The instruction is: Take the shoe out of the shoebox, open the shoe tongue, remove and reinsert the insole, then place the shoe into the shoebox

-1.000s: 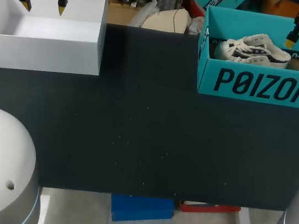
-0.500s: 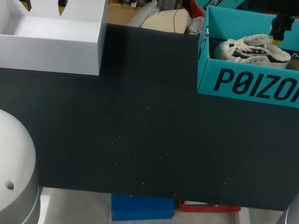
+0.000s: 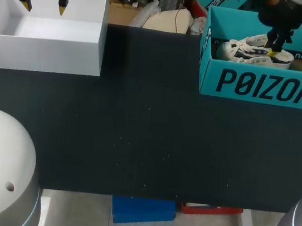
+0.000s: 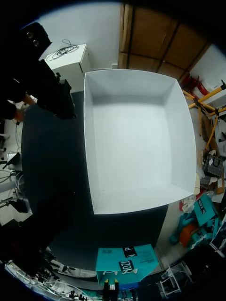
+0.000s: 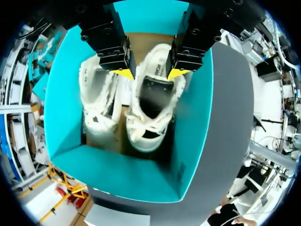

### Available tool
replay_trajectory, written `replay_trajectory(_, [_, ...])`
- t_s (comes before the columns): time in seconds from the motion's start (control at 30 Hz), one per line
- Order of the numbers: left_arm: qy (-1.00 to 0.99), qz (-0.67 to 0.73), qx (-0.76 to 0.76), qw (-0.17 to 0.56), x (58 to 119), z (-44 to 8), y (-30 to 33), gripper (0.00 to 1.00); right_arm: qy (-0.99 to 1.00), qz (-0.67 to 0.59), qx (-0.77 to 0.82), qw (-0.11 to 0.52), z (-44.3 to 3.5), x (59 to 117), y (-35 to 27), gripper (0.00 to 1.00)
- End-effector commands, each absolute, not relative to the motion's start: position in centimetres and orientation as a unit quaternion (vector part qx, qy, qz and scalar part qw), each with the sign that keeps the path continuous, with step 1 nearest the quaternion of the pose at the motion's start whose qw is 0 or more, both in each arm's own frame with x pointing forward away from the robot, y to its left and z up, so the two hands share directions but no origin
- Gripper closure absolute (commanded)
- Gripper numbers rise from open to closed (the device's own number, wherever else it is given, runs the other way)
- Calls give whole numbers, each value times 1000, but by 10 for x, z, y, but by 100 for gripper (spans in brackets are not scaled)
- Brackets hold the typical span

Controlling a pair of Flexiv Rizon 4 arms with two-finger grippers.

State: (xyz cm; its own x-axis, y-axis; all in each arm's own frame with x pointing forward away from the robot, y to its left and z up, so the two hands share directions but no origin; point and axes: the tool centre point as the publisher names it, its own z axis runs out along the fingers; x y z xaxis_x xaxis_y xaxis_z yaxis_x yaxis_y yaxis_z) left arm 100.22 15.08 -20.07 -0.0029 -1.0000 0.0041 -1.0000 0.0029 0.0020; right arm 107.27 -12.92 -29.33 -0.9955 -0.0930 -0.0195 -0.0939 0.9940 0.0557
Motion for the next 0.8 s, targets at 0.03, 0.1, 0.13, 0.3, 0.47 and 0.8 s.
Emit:
replay_trajectory(0.03, [-708, 0, 707, 2, 1002, -200, 150, 0, 998, 31, -49, 2, -310, 1085, -131, 62])
replay_trajectory(0.1, [-708, 0, 707, 2, 1002, -200, 150, 0, 998, 29, -53, -2, -317, 1088, -131, 61])
replay_trajectory(0.13, [-708, 0, 707, 2, 1002, -200, 150, 0, 998, 30, -53, -2, -321, 1090, -131, 62])
replay_trajectory(0.3, [-708, 0, 707, 2, 1002, -200, 150, 0, 998, 34, -48, -9, -341, 1097, -129, 66])
replay_trajectory(0.47, [-708, 0, 707, 2, 1002, -200, 150, 0, 998, 36, -43, -17, -361, 1100, -127, 64])
replay_trajectory(0.8, [-708, 0, 707, 2, 1002, -200, 150, 0, 999, 34, -26, -26, -391, 1101, -124, 66])
